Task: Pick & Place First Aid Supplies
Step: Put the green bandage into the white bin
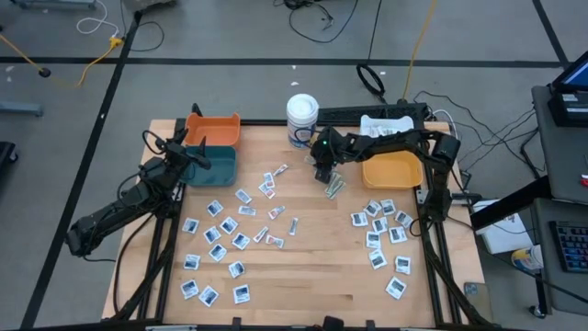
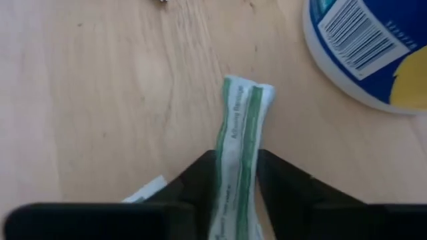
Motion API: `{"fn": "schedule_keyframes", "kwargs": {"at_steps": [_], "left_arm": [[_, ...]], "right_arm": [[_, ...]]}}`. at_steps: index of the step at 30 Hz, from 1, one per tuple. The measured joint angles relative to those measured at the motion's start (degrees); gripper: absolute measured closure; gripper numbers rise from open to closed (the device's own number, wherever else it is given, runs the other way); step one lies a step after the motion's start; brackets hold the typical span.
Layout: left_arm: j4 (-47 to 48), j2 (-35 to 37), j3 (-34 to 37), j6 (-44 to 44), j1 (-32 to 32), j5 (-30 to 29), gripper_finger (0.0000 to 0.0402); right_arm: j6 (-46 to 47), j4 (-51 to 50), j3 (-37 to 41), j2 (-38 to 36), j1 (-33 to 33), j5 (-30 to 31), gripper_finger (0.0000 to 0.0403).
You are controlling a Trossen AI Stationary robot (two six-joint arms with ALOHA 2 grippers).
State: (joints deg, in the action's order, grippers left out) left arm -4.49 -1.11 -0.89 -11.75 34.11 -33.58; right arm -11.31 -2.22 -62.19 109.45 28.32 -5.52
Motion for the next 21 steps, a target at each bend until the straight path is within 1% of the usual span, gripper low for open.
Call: {"fn": "schedule_keyframes", "kwargs": {"at_steps": [4,6,10,14,17,18,21], "left_arm": [[0.00,-0.01,0.00,0.00,-0.02,-0.01,0.0094],[0.00,-0.01,0.00,0.00,0.00,-0.01,0.0094],[0.00,-0.01,0.00,0.00,0.00,-0.01,0.0094],[0.00,0.01,0.00,0.00,0.00,-0.01,0.0094],[0.00,-0.01,0.00,0.00,-0.02,-0.01,0.0094],[0.01,-0.01,0.00,0.00,0.00,-0.01,0.0094],[0.00,0.01,0.00,0.00,-0.01,-0.01,0.0094]], "right_arm": [[2.84,-0.04,0.00,0.00,-0.24,-2.07,0.0377],[3.20,-0.07,0.00,0.00,-0.53,-2.12,0.0395],[4.95,-0.31,0.09,-0.68,-1.03,-2.01,0.0395],[8.01,-0.54,0.26,-3.42,-1.85,-1.95,0.0400],[13.27,-1.69,0.22,-6.65,-2.25,-1.60,0.0401],[15.71,-2.07,0.22,-7.66,-2.42,-0.90,0.0401],[21.53,-5.67,0.20,-11.22,-3.28,3.67,0.0401]]}}
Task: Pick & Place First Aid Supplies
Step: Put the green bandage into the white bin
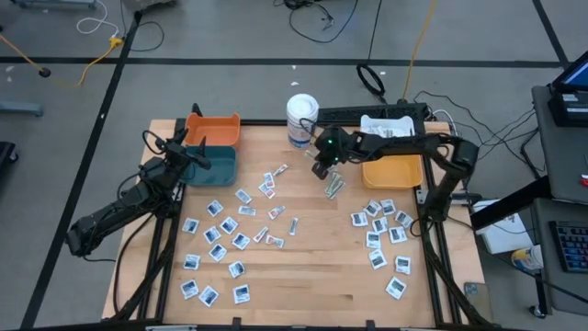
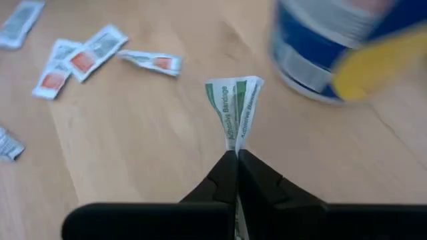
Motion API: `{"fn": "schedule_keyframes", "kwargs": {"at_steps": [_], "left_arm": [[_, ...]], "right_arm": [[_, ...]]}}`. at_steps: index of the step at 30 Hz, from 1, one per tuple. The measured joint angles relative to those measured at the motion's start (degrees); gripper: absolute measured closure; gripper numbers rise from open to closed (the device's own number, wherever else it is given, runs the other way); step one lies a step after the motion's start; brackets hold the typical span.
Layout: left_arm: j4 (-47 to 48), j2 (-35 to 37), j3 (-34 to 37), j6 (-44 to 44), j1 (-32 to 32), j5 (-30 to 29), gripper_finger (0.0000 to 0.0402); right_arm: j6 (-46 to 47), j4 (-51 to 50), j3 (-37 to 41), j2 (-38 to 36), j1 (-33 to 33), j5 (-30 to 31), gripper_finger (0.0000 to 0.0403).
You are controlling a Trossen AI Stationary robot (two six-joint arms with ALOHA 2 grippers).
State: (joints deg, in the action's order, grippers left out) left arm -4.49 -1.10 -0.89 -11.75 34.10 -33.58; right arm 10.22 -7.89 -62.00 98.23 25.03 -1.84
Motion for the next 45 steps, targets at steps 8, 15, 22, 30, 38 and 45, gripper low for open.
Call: {"fn": "schedule_keyframes", "kwargs": {"at_steps": [8,15,22,30,38,45], "left_arm": [[0.00,-0.02,0.00,0.00,0.01,0.00,0.0094],[0.00,0.00,0.00,0.00,0.01,0.00,0.0094],[0.01,-0.01,-0.01,0.00,0.01,0.01,0.0094],[0.01,0.00,0.00,0.00,0.01,0.01,0.0094],[0.01,-0.02,0.00,0.00,-0.01,0.00,0.0094],[0.00,-0.02,0.00,0.00,-0.01,0.00,0.0094]], "right_arm": [[6.75,-9.45,0.00,-9.85,-3.19,14.49,0.0402],[18.90,-19.91,-0.04,-15.71,-4.93,29.80,0.0402],[20.59,-23.23,2.44,-19.58,-3.01,36.12,0.0402],[20.40,-22.83,8.49,-24.55,7.91,36.26,0.0403],[16.02,-22.83,10.26,-24.51,21.46,29.83,0.0403],[15.59,-22.70,10.27,-20.56,28.72,25.17,0.0403]]}}
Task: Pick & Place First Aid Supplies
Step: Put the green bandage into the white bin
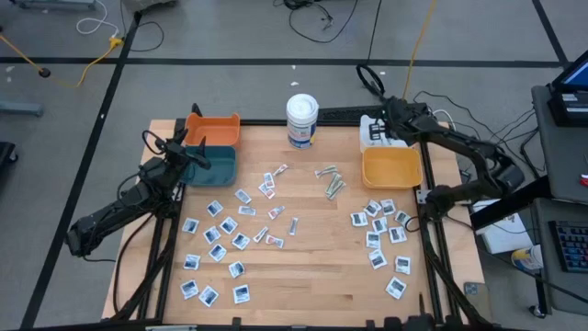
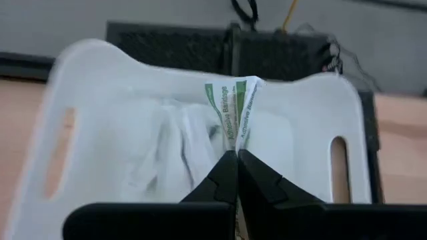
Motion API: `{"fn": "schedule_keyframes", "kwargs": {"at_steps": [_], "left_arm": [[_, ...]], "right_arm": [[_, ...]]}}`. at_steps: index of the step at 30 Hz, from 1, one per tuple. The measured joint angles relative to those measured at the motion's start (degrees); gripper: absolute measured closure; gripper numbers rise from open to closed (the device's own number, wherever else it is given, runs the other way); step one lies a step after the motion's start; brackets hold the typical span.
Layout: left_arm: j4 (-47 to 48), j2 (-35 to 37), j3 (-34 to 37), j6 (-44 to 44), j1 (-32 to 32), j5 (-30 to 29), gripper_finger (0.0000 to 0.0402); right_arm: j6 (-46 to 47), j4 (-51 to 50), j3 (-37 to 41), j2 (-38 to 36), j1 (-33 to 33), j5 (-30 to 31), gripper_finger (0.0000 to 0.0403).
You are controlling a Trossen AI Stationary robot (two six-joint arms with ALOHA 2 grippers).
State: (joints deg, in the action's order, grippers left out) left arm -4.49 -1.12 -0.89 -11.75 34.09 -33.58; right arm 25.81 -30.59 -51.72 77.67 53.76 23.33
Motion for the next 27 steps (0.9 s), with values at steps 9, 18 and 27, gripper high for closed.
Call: {"fn": "schedule_keyframes", "kwargs": {"at_steps": [9,18,27], "left_arm": [[0.01,0.00,0.00,0.00,0.01,0.00,0.0094],[0.01,0.00,0.00,0.00,-0.01,0.00,0.0094],[0.00,0.00,-0.01,0.00,0.01,0.00,0.0094]], "right_arm": [[-0.16,0.28,0.00,8.06,3.67,-4.19,0.0403],[0.93,2.42,0.00,9.33,3.80,-6.83,0.0357],[1.30,3.13,0.00,8.72,4.00,-8.37,0.0232]]}}
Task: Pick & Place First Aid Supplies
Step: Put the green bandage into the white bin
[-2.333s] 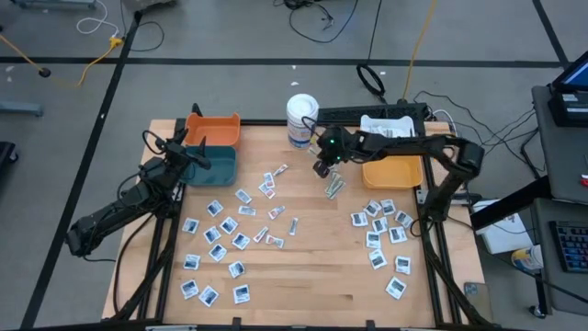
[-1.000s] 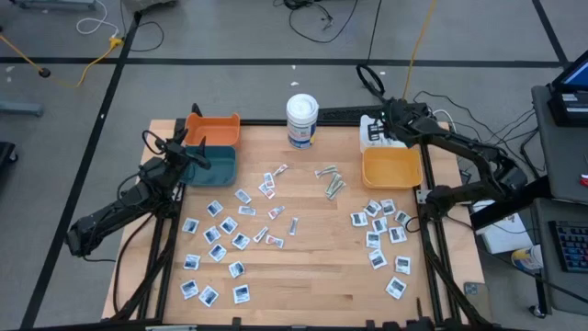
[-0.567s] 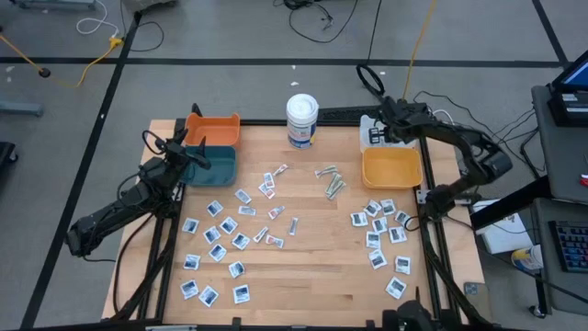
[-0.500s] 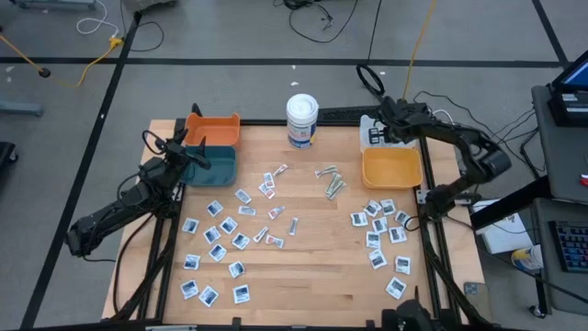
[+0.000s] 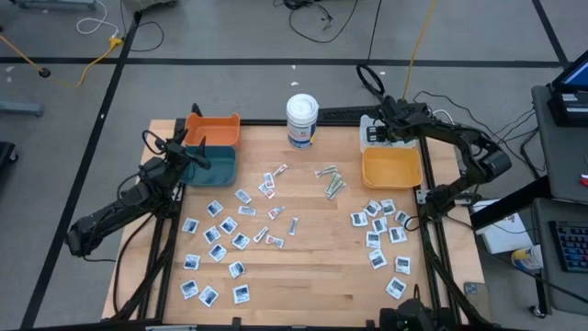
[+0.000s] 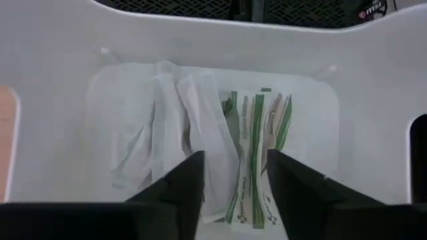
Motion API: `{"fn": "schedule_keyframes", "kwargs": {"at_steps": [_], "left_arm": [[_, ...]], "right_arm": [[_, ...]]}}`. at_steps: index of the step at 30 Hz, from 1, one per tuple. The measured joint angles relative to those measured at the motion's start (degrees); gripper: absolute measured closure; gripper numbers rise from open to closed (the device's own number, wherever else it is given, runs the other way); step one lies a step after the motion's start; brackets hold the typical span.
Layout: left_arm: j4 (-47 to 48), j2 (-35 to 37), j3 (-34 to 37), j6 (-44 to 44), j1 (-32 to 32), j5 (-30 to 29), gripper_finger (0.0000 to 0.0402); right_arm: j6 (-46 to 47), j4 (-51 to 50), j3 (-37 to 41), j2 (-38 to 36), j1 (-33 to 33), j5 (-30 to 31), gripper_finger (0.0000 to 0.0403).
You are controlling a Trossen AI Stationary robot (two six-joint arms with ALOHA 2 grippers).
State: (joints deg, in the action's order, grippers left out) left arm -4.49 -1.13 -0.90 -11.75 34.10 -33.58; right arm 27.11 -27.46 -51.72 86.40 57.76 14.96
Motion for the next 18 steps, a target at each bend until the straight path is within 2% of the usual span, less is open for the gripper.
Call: {"fn": "schedule_keyframes", "kwargs": {"at_steps": [4,8,18], "left_arm": [[0.01,0.00,0.01,0.00,0.00,0.01,0.0094],[0.02,0.02,0.01,0.00,-0.01,0.02,0.0094],[0.02,0.00,0.01,0.00,-0.01,0.00,0.0094]], "right_arm": [[-1.59,-0.11,-0.18,-0.84,0.02,-0.05,0.0200],[-4.47,-1.54,-2.43,-1.56,-0.08,-0.39,0.0191],[-18.24,-4.51,-10.74,-1.73,-4.19,-10.60,0.0201]]}}
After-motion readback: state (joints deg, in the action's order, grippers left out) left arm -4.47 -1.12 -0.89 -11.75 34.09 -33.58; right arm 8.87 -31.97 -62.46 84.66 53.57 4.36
